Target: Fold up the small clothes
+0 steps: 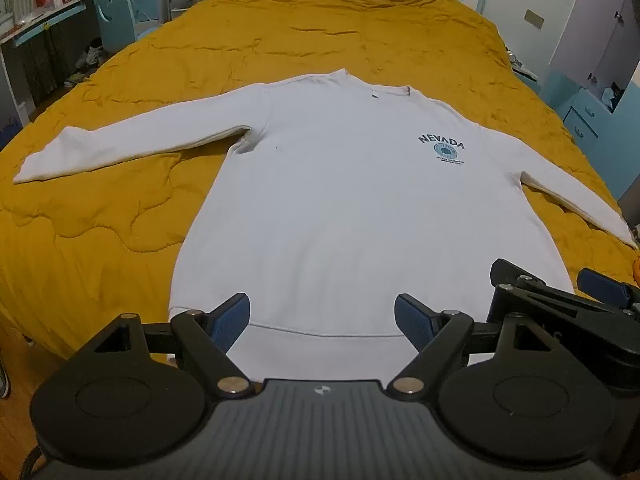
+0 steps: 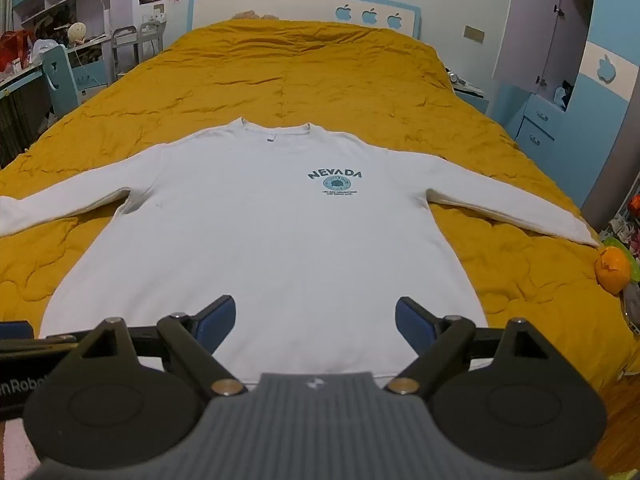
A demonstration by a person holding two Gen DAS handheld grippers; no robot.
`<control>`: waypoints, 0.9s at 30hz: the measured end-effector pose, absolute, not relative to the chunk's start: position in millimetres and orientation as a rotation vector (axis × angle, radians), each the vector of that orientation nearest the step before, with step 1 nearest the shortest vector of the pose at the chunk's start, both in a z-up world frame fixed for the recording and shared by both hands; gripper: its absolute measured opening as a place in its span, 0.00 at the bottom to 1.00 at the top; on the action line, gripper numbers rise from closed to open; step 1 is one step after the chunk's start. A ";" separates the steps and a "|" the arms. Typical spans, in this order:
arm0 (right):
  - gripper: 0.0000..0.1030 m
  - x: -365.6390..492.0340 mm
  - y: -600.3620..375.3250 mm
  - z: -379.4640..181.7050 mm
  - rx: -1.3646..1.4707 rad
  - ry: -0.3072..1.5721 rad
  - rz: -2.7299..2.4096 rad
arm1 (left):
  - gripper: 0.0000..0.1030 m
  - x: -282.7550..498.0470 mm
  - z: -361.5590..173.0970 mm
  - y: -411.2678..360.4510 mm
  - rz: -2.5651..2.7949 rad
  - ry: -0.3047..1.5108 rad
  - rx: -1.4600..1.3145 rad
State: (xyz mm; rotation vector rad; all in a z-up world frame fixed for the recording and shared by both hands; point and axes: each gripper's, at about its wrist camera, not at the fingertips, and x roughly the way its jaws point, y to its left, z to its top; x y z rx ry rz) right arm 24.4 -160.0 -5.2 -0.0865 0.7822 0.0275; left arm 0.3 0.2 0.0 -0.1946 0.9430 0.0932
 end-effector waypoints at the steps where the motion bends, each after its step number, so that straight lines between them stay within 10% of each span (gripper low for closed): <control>1: 0.80 24.4 -160.0 -5.1 -0.088 0.782 0.027 | 0.93 0.3 0.0 0.4 0.094 0.942 -0.192; 27: 0.80 26.2 -162.0 -7.7 -0.081 0.789 0.025 | 0.93 2.6 -5.4 -2.8 0.104 0.957 -0.177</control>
